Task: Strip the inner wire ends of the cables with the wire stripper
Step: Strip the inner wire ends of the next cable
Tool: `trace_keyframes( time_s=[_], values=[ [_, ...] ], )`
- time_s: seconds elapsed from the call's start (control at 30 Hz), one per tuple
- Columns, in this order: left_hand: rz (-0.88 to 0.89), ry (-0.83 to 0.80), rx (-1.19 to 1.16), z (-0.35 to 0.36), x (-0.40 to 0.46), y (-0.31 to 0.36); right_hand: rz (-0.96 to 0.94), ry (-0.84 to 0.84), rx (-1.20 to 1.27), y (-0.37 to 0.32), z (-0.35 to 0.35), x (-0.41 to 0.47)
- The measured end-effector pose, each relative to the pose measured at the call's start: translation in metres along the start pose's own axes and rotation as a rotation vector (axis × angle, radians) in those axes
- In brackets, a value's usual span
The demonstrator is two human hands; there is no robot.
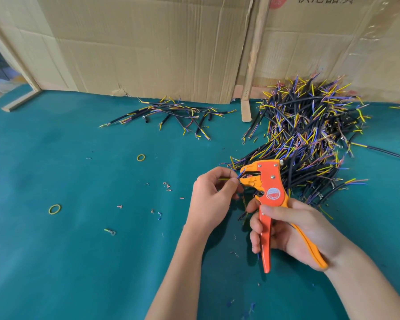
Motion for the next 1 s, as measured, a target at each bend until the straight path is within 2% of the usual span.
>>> trace_keyframes(
  time_s=[0.63,0.73,0.9,1.0],
  values=[
    [0.024,-0.008,-0.071,-0.002,0.001,-0.002,0.015,0.060,0.028,0.003,-0.002,0.001],
    [0.014,-0.001,-0.089,-0.005,-0.001,-0.002,-0.002,0.065,0.024,0.003,0.001,0.001],
    [-0.016,0.022,-0.109,-0.010,-0.001,-0.005,-0.105,0.170,0.018,-0.003,-0.003,0.003],
    [-0.019,0.029,-0.018,-0.010,0.000,-0.004,-0.100,0.061,0.080,-0.004,0.003,0.003]
  ],
)
Point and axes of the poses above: each hand's wrist, its own x-axis towards the middle knuckle, its own z-axis out of the palm, y = z × x, the point moved 10 cm from there along x, towards the middle knuckle, and after that the axes turned 8 degrees about x, right-handed, at the moved point
